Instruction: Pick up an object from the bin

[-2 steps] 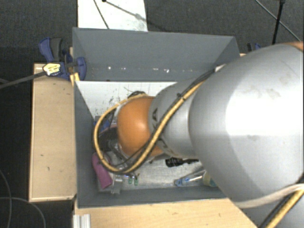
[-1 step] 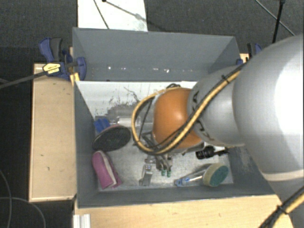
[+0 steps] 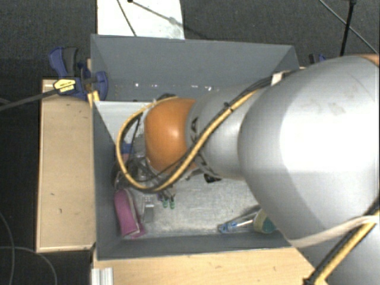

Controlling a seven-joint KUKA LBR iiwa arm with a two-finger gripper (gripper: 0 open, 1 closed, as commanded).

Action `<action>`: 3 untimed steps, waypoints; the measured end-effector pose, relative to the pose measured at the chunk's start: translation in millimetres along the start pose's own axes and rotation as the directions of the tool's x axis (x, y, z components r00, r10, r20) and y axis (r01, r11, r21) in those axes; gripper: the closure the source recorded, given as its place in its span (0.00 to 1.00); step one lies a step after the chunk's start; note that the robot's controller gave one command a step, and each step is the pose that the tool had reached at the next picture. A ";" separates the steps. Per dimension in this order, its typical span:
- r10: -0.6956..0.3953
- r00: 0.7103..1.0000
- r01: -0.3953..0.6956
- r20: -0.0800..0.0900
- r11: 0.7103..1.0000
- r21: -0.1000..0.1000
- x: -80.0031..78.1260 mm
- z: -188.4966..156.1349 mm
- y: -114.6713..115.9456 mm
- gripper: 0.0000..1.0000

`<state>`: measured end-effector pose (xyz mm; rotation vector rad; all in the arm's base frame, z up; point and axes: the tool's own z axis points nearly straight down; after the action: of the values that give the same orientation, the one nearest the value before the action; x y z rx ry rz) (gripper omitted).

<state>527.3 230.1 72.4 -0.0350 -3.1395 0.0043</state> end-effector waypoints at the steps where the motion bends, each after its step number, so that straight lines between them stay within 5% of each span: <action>1: 0.124 0.992 -0.124 0.010 0.992 -0.002 -37.1 -78.7 -114.7 0.00; 2: 0.028 1.000 -0.028 0.004 1.000 -0.007 -36.5 -31.8 -26.9 0.00; 3: -0.013 1.000 0.014 0.011 1.000 -0.003 -49.5 2.2 4.4 0.00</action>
Offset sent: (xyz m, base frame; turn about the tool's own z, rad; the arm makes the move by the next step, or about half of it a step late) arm 0.0317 -0.1095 0.0752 0.1148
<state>576.9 233.3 70.1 -0.0139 -3.1502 -0.0005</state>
